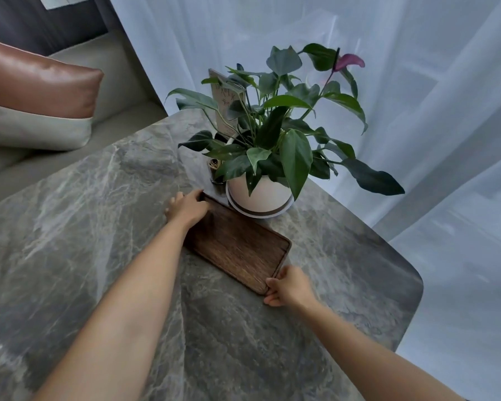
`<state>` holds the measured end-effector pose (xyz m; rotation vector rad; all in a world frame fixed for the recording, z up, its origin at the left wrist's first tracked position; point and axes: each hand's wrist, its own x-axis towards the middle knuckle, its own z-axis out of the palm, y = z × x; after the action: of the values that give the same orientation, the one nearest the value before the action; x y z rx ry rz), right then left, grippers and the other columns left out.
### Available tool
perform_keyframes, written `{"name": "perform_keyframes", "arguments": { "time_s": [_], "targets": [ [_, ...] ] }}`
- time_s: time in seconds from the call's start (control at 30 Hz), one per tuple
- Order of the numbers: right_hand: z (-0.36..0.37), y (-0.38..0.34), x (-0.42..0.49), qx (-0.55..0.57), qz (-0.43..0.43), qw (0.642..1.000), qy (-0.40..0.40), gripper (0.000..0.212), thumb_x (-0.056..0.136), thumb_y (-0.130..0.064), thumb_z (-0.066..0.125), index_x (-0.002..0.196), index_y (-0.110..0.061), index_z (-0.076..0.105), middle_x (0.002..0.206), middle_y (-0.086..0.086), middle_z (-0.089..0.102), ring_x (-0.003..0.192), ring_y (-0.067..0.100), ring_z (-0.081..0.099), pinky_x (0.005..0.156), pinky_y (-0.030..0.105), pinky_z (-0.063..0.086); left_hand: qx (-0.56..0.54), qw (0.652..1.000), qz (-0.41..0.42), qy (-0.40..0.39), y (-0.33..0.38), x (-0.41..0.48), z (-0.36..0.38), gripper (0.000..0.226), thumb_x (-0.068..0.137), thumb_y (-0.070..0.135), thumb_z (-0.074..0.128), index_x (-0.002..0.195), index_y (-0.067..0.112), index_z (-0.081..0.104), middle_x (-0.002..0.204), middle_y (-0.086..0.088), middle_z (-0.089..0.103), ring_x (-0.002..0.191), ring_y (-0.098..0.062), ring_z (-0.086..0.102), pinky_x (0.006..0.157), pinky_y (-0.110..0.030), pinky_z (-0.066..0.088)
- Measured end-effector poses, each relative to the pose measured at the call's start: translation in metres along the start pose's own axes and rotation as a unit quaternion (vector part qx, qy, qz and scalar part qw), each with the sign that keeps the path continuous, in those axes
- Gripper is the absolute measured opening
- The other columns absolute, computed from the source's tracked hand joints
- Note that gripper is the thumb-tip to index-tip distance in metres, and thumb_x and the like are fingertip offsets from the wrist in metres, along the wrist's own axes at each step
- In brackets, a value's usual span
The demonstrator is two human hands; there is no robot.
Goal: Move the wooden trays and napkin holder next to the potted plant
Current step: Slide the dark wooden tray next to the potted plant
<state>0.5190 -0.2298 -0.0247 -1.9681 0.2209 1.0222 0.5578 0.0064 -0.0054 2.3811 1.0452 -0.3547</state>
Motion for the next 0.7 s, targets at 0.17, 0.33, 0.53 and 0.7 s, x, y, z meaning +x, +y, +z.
{"name": "perform_keyframes", "arguments": {
  "time_s": [0.17, 0.33, 0.53, 0.7],
  "targets": [
    [0.003, -0.004, 0.003, 0.002, 0.017, 1.000, -0.012, 0.036, 0.091, -0.004, 0.052, 0.055, -0.006, 0.044, 0.053, 0.011, 0.054, 0.028, 0.006, 0.053, 0.038, 0.021, 0.050, 0.000, 1.000, 0.020, 0.012, 0.003, 0.008, 0.005, 0.058, 0.087, 0.033, 0.048, 0.143, 0.032, 0.031, 0.150, -0.016, 0.028, 0.139, -0.035, 0.022, 0.114, -0.046, 0.018],
    [0.006, -0.007, -0.003, 0.004, 0.014, 1.000, -0.021, 0.035, 0.091, -0.006, 0.053, 0.057, -0.006, 0.044, 0.054, 0.011, 0.054, 0.024, 0.005, 0.051, 0.033, 0.019, 0.048, 0.007, 0.999, 0.048, 0.010, 0.001, 0.007, 0.004, 0.061, 0.088, 0.030, 0.048, 0.145, 0.028, 0.026, 0.151, -0.016, 0.027, 0.140, -0.036, 0.022, 0.115, -0.045, 0.019],
    [0.000, -0.011, -0.012, -0.053, -0.010, 0.999, -0.003, 0.034, 0.091, -0.014, 0.055, 0.060, -0.009, 0.042, 0.061, 0.014, 0.057, 0.040, 0.017, 0.056, 0.049, 0.031, 0.056, 0.049, 0.993, 0.108, 0.014, -0.010, -0.009, 0.005, 0.065, 0.090, 0.034, 0.047, 0.147, 0.027, 0.016, 0.159, -0.010, 0.011, 0.146, -0.029, 0.010, 0.118, -0.044, 0.014],
    [-0.004, -0.022, -0.032, -0.166, -0.075, 0.980, 0.085, 0.029, 0.089, -0.029, 0.053, 0.103, -0.011, 0.035, 0.099, 0.018, 0.062, 0.088, 0.035, 0.062, 0.077, 0.046, 0.050, 0.175, 0.969, 0.168, 0.055, -0.030, -0.036, -0.003, 0.066, 0.094, 0.038, 0.040, 0.149, 0.024, 0.008, 0.160, -0.010, -0.004, 0.148, -0.026, -0.002, 0.120, -0.046, 0.004]
  ]
}}
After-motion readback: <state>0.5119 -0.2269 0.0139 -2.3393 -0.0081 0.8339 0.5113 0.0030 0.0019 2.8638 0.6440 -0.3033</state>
